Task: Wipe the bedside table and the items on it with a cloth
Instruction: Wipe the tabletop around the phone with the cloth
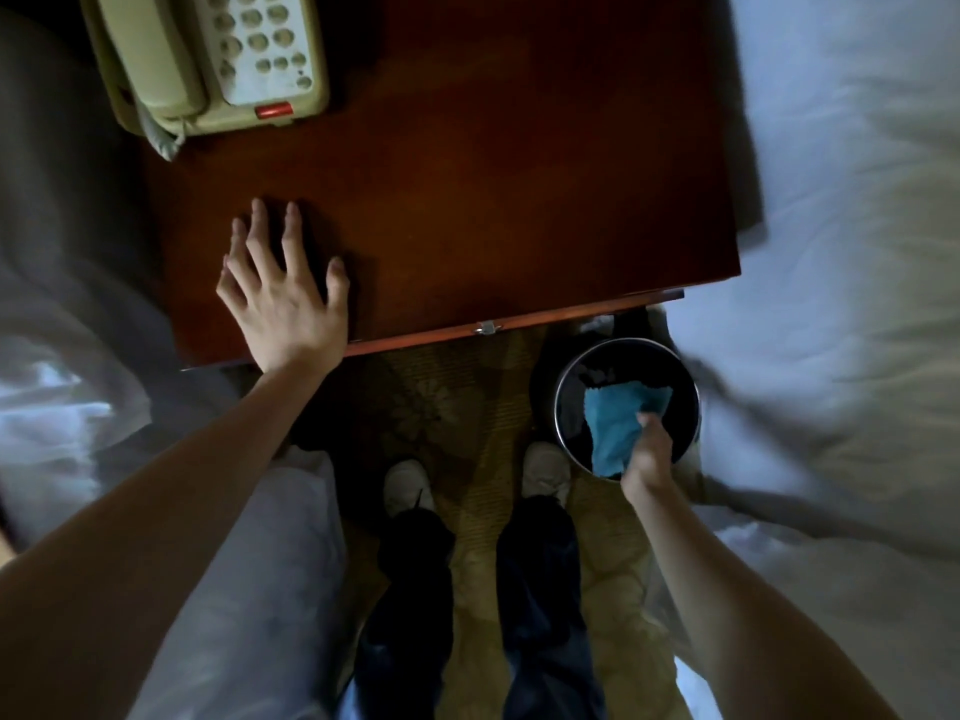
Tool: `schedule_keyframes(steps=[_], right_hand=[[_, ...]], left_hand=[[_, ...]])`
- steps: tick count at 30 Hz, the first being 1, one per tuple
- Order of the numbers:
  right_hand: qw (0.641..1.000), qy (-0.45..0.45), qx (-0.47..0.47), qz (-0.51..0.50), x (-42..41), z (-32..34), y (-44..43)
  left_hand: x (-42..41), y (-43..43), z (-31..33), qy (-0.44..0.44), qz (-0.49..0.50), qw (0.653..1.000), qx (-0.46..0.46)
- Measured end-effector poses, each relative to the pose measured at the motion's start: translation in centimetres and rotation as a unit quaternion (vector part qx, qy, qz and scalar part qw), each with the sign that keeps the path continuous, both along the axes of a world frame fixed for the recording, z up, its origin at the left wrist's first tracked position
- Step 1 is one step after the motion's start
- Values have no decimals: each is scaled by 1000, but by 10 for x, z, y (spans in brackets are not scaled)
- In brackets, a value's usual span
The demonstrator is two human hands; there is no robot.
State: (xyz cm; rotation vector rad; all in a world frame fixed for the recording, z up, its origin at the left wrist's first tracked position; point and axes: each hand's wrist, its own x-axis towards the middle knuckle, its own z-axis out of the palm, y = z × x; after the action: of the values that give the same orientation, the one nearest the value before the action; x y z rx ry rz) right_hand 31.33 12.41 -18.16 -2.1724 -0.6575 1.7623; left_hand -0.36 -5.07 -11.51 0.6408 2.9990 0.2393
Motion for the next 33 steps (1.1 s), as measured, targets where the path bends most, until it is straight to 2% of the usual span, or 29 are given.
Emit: schedule_keyframes(steps=[3, 6, 10, 11, 13, 15, 17, 20, 28, 33], right_hand=[[996, -77, 34, 25, -20, -30, 17], [962, -215, 57, 159, -42, -58, 22], [908, -254, 60, 328, -74, -78, 6], [900, -250, 58, 354, -79, -81, 2], [911, -213, 57, 349, -86, -83, -6], [920, -160, 90, 346, -87, -79, -14], [914, -111, 127, 370, -83, -75, -23], [888, -114, 154, 419, -77, -70, -32], [914, -85, 136, 372, -74, -47, -26], [897, -32, 100, 430, -81, 11, -18]], left_hand=[[0, -1, -4, 16, -1, 1000, -7], [-1, -1, -6, 26, 0, 1000, -9], [-1, -1, -5, 30, -2, 999, -10], [-1, -1, -5, 32, -1, 999, -9], [-1, -2, -6, 34, -1, 999, -7], [-1, -2, -7, 36, -2, 999, -7], [-1, -1, -7, 35, -2, 999, -6], [-1, -1, -7, 32, -1, 999, -4], [-1, -1, -3, 10, -2, 1000, -4], [-2, 0, 15, -65, -11, 998, 17]])
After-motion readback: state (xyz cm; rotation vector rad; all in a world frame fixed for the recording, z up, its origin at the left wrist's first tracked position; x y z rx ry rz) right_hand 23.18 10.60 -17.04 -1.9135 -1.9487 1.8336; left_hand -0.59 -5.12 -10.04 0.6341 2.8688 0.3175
